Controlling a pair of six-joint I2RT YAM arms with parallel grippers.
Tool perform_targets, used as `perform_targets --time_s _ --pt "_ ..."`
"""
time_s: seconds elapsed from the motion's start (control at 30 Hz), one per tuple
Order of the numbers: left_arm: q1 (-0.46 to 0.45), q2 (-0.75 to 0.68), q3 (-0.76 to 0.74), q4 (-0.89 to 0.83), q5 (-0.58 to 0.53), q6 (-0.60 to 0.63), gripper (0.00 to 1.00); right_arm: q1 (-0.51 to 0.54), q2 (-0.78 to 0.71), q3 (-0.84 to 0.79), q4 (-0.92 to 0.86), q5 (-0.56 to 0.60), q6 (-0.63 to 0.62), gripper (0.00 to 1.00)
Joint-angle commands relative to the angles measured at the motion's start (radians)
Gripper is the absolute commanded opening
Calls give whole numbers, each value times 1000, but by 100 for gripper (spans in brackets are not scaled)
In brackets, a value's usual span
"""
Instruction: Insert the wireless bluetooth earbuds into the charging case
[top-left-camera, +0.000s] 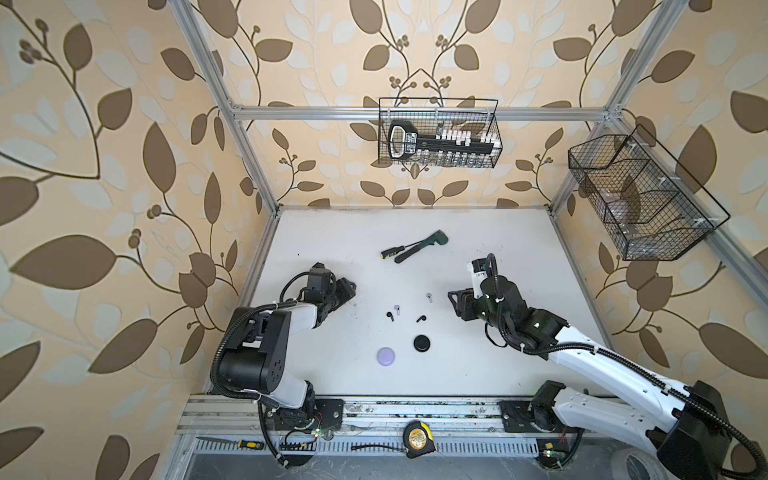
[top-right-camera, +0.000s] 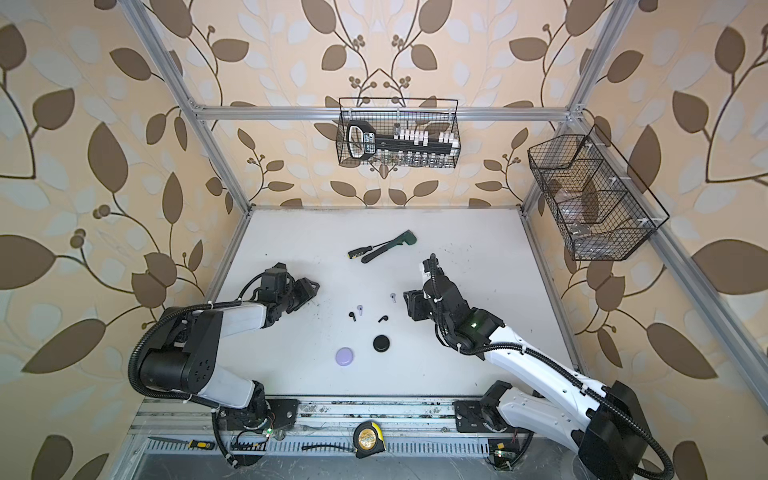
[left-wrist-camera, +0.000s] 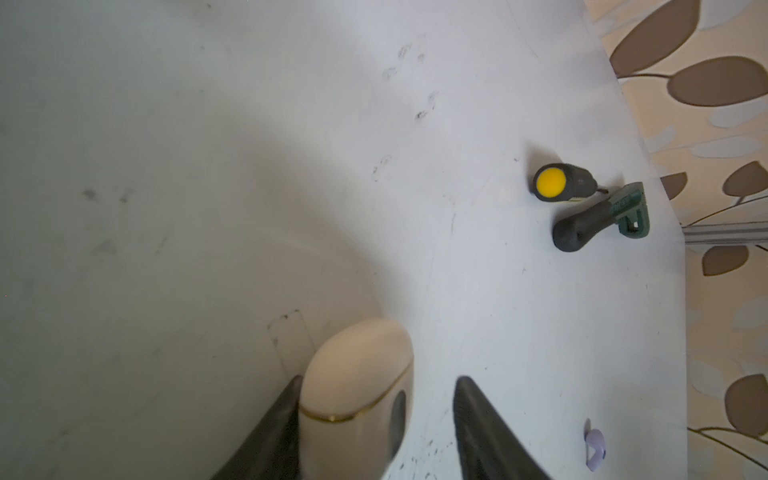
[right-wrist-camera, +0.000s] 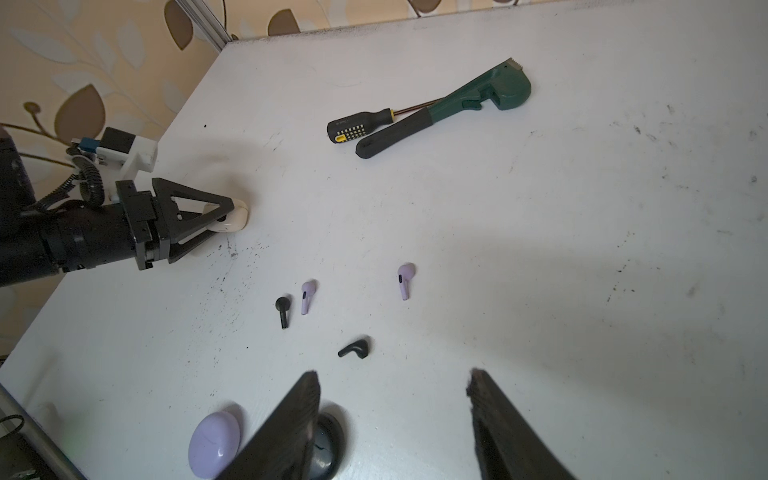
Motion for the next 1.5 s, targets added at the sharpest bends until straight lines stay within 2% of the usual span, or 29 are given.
perform_targets --time_s 0.0,0.17,0.3,0.43,0.57,0.67,0.87,1.03,1.23,1.47 --pt "12 -50 35 -81 -53 24 71 -6 6 18 2 28 -21 59" --pt "15 -126 66 -154 -99 58 99 -1 11 7 8 14 -38 59" --pt "15 -222 94 -249 -124 108 99 35 43 25 -32 -46 -17 62" --pt "15 -383 89 -333 -160 151 99 94 107 28 -64 -139 -28 63" --pt "14 -534 66 -361 -117 165 99 147 213 50 -88 -183 -60 60" --pt "14 -616 -1 -277 -42 144 99 194 279 67 -94 -176 -85 60" --pt "13 -679 -44 -144 114 218 99 200 407 116 -97 -232 -66 62" --pt "11 -692 -62 -118 160 214 99 200 479 120 -66 -248 -40 66" --pt "7 -732 -71 -143 147 229 99 206 528 113 -53 -252 -21 68" --pt "4 -743 -78 -146 129 235 99 232 499 79 -32 -250 12 70"
